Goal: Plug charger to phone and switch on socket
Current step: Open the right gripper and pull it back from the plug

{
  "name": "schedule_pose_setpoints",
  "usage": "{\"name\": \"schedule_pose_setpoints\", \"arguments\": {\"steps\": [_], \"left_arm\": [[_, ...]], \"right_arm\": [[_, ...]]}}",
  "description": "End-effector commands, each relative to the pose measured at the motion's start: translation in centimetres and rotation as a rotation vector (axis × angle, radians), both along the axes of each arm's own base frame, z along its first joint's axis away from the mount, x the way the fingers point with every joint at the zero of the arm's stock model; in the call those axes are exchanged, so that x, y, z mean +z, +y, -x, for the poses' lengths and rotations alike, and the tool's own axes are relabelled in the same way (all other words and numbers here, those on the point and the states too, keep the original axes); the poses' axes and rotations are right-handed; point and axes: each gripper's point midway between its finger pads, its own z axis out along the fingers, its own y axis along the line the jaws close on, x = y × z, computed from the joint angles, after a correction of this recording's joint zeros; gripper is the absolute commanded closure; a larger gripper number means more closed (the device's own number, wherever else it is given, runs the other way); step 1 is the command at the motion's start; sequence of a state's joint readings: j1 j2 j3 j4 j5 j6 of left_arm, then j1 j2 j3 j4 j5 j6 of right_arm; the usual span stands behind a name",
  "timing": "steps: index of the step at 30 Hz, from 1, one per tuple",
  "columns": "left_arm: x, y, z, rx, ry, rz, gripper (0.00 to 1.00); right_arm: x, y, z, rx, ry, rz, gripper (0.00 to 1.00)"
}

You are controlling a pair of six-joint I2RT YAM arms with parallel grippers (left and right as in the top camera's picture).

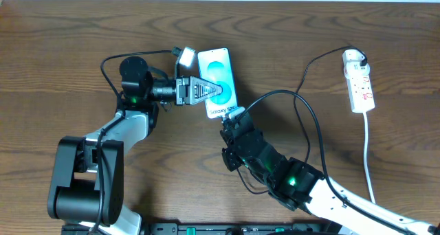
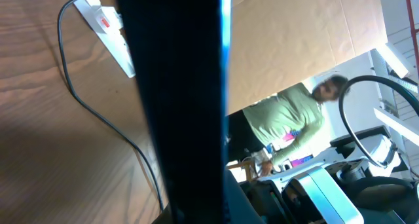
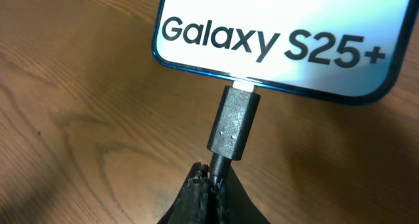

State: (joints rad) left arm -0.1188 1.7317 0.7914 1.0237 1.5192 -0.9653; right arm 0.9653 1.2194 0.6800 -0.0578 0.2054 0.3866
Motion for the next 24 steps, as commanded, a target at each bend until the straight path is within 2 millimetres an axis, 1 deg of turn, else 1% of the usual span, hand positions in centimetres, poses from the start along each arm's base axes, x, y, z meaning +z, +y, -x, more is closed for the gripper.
{"name": "schedule_pose_setpoints", "arguments": {"steps": [1, 7, 12, 14, 15, 17, 19, 20, 22, 23, 24], "left_arm": [[0.0, -0.1, 1.1, -0.057, -0.037, 0.002, 0.92], [-0.3, -0.5, 1.6, -0.069, -0.027, 0.001, 0.93], [-0.9, -1.0, 2.3, -0.087, -0.004, -0.001, 0.93], [-0.9, -0.9, 2.4, -0.087, -0.002, -0.001, 0.93], [-0.9, -0.9, 2.4, -0.087, -0.002, -0.001, 0.93], [-0.9, -0.9, 2.4, -0.087, -0.001, -0.001, 0.93], [-0.9, -0.9, 2.4, -0.087, -0.001, -0.001, 0.93], [-0.9, -0.9, 2.4, -0.087, -0.002, -0.001, 0.92], [-0.9, -0.9, 2.4, -0.086, -0.001, -0.001, 0.93], [-0.9, -0.9, 2.4, -0.086, -0.001, -0.001, 0.93], [-0.9, -0.9, 2.4, -0.086, 0.000, -0.001, 0.93]], "right_arm": [[1.9, 0.8, -0.9, -0.005, -0.050, -0.051, 0.99], [2.7, 1.5, -1.4, 0.009, -0.094, -0.074, 0.99], [4.5, 2.1, -1.8, 0.029, -0.145, -0.081, 0.99], [4.8, 2.1, -1.9, 0.027, -0.149, -0.087, 0.99], [4.8, 2.1, -2.0, 0.025, -0.148, -0.087, 0.96], [4.4, 2.0, -1.8, 0.023, -0.133, -0.079, 0.83], [3.9, 1.9, -1.6, 0.029, -0.111, -0.069, 0.78], [3.6, 1.9, -1.4, 0.033, -0.099, -0.063, 0.74], [2.9, 1.5, -1.1, 0.019, -0.058, -0.055, 0.62], [2.7, 1.4, -1.0, 0.014, -0.047, -0.055, 0.61], [2.4, 1.1, -0.8, 0.004, -0.022, -0.055, 0.56]]}}
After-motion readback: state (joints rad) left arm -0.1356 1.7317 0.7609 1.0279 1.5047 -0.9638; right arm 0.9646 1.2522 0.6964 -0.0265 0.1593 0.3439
